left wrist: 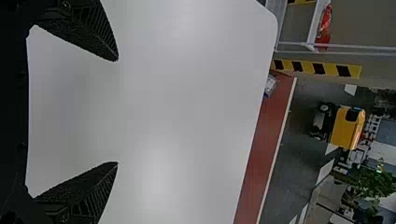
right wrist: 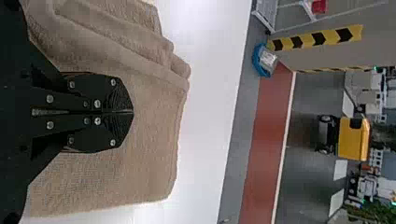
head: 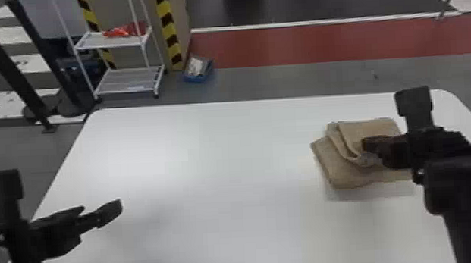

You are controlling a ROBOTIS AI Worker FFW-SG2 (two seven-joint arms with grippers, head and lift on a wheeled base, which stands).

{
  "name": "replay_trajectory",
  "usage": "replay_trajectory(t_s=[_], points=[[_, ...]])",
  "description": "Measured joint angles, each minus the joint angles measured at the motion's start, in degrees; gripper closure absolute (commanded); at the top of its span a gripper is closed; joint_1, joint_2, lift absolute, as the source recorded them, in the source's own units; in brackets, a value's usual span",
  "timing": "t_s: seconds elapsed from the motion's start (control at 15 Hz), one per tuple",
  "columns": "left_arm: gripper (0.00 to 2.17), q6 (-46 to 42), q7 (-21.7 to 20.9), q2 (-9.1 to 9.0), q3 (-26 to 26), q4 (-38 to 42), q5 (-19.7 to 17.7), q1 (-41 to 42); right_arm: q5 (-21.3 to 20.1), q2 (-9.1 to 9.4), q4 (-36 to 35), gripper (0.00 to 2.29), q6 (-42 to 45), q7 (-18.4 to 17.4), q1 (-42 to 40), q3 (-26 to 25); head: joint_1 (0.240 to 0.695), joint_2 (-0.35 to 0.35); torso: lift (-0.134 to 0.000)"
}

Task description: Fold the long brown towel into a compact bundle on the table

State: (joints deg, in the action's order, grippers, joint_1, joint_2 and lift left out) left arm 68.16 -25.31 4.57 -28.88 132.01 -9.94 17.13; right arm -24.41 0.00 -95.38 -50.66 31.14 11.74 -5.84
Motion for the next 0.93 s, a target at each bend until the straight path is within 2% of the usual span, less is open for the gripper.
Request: replay_trajectory(t_s=[0.27, 0.47, 0.73, 0.93], points=[[0.09, 0.00, 0.00, -0.22, -0.13, 0.22, 0.01, 0.22, -1.85, 0.00, 1.60, 2.05, 3.17, 0.49, -1.50, 8.03, 0.695, 0.191, -0.123], [0.09, 0.00, 0.00, -0.24, -0.13, 0.42, 0.01, 0.32, -1.61, 0.00, -1.20, 2.05, 5.78, 0.77, -4.61, 13.30, 0.695, 0.237, -0.123], [0.09, 0.00, 0.00, -0.01, -0.22, 0.44, 0.01, 0.36, -1.51, 0.00, -4.09, 2.05, 5.53, 2.50, -7.61, 21.91, 0.695, 0.338, -0.123], [0.09, 0.00, 0.00, 0.19, -0.29, 0.44, -0.10, 0.36, -1.60, 0.00, -7.03, 2.05, 5.52, 4.78, -10.18, 26.73, 0.695, 0.350, -0.123]])
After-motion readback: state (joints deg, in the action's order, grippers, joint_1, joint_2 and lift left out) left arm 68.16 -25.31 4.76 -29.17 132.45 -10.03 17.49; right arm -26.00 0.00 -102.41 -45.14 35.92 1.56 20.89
